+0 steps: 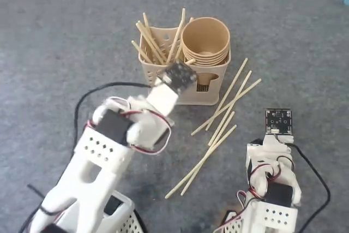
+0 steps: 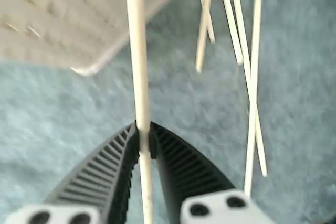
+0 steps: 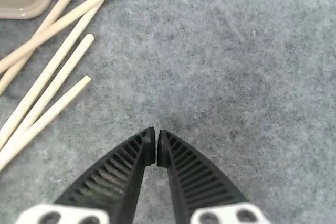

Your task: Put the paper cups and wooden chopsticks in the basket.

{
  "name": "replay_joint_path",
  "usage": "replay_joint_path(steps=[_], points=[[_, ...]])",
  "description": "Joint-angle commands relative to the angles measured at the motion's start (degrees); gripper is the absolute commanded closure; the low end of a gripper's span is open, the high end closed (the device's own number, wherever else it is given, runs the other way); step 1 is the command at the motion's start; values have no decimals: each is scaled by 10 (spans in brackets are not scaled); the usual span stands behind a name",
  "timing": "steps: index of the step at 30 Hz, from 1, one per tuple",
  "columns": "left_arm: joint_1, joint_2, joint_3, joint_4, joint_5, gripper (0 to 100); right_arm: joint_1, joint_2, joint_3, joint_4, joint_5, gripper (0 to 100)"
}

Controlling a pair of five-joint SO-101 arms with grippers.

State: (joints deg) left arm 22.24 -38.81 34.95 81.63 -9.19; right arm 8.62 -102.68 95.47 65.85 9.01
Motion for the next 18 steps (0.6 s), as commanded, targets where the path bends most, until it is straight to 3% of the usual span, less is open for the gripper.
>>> replay_joint_path(steps=[1, 9, 18], points=[[-16, -23, -80, -30, -2, 987, 10, -10, 10, 3, 9, 979], [-16, -22, -181, -77, 82, 987, 10, -9, 10, 3, 9, 979], [-16, -23, -241, -170, 87, 987, 10, -9, 10, 3, 9, 979]])
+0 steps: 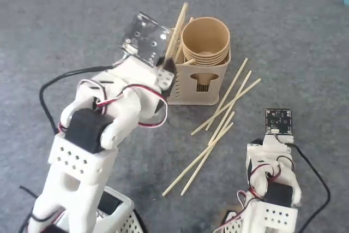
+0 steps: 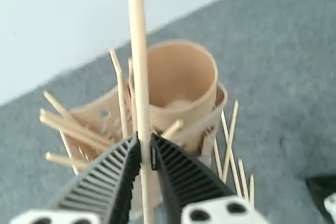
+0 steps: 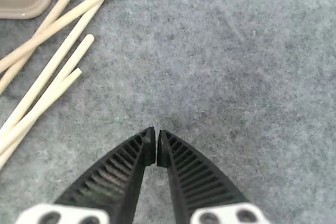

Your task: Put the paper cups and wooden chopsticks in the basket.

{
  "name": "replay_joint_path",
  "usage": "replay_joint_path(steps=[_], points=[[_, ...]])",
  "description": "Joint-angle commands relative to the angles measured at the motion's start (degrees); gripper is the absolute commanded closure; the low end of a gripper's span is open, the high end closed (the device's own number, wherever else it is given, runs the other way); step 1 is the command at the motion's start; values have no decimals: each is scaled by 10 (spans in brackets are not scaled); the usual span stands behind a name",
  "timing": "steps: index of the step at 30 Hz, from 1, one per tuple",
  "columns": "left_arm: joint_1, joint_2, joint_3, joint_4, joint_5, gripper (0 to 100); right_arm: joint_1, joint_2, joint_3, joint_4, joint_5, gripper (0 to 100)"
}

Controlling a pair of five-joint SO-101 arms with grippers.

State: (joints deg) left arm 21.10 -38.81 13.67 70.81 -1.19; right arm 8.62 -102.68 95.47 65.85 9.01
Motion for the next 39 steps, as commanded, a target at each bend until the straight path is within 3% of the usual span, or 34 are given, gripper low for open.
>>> replay_joint_path(steps=[1, 14, 21, 30, 36, 39], points=[[-4, -21, -28, -79, 7, 987, 10, -9, 10, 3, 9, 979], [-6, -23, 77, -402, 11, 987, 10, -9, 10, 3, 9, 979], [-77, -18, 167, -580, 11, 988, 10, -10, 10, 2, 9, 979], [-91, -18, 295, -607, 10, 988, 10, -10, 10, 0, 9, 979], [-92, -19, 368, -708, 8, 983, 11, -10, 10, -2, 9, 976], [-104, -23, 379, -695, 11, 892, 11, -10, 10, -2, 9, 975]])
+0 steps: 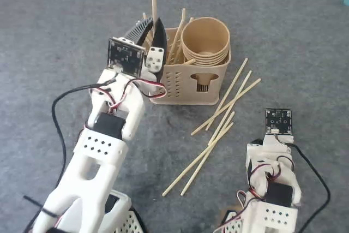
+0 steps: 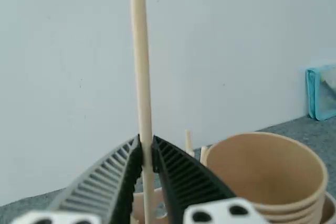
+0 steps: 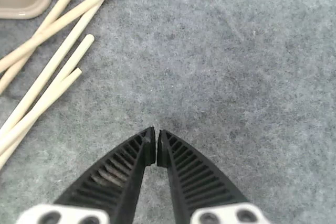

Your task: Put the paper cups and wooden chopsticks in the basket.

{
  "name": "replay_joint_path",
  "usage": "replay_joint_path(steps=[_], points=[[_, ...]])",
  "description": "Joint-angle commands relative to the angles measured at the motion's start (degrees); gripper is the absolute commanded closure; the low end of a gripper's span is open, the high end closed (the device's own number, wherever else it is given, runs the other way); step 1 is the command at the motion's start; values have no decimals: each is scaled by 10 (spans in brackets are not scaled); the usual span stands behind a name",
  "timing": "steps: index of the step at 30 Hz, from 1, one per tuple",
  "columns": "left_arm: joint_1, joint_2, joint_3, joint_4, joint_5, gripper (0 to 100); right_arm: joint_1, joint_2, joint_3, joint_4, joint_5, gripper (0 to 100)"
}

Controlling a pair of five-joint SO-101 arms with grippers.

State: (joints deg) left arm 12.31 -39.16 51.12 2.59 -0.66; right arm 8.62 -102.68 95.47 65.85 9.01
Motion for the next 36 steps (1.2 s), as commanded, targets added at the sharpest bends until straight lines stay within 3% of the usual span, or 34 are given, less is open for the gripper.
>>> replay_joint_path(steps=[1, 4, 10, 15, 18, 22, 28, 36], points=[[-25, -19, 0, 5, 5, 850, 11, -10, 10, -2, 9, 975], [-59, -29, -28, 88, 5, 775, 11, -10, 10, -2, 9, 976], [-100, -126, -58, 303, 3, 776, 11, -10, 10, -2, 9, 976], [-122, -252, -23, 481, 4, 776, 23, -10, 10, -2, 5, 977], [-167, -317, 37, 536, 3, 775, 25, -10, 5, 2, 4, 976], [-238, -368, 165, 520, -12, 773, 23, -4, -5, 2, 8, 976], [-280, -352, 365, 382, -38, 773, 0, -4, -40, 48, 7, 976], [-282, -346, 367, 396, -39, 772, -54, -2, -102, 55, 8, 976]])
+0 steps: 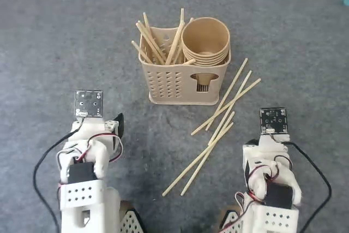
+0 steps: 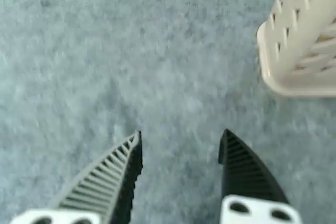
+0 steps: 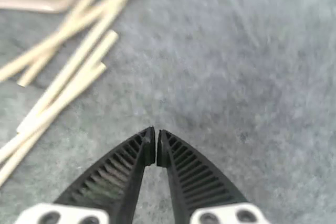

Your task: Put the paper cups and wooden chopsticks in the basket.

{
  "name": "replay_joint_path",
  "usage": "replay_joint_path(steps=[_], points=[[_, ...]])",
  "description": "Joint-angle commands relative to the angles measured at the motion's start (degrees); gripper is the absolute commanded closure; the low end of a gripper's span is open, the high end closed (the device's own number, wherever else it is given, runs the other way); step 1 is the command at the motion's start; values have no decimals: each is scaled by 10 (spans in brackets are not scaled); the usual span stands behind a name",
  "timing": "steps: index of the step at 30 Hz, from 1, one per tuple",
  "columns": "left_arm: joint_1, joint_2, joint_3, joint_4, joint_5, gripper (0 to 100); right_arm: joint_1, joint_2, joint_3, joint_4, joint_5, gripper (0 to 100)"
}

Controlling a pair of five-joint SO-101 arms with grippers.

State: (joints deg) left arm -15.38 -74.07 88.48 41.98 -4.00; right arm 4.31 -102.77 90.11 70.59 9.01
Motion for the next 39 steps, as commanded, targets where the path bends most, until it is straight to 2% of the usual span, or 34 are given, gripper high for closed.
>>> replay_joint_path(steps=[1, 6, 10, 19, 22, 27, 37, 39], points=[[-4, 3, -7, 3, -5, 772, -11, -1, -57, 7, 8, 976], [-4, 3, -7, 4, -17, 772, -43, 41, -100, 9, 6, 976], [-5, 3, -18, 30, -21, 772, -64, 170, -167, -5, -3, 977], [-5, 3, -18, 32, -21, 772, -163, 537, -297, -52, -128, 973], [-5, 3, -21, 38, -21, 772, -189, 626, -333, -72, -175, 923], [-5, 4, -22, 41, -21, 771, -218, 714, -368, -104, -241, 794], [-4, 4, -21, 40, -32, 771, -233, 856, -354, -259, -358, 792], [-4, 4, -21, 40, -36, 771, -228, 884, -360, -275, -378, 833]])
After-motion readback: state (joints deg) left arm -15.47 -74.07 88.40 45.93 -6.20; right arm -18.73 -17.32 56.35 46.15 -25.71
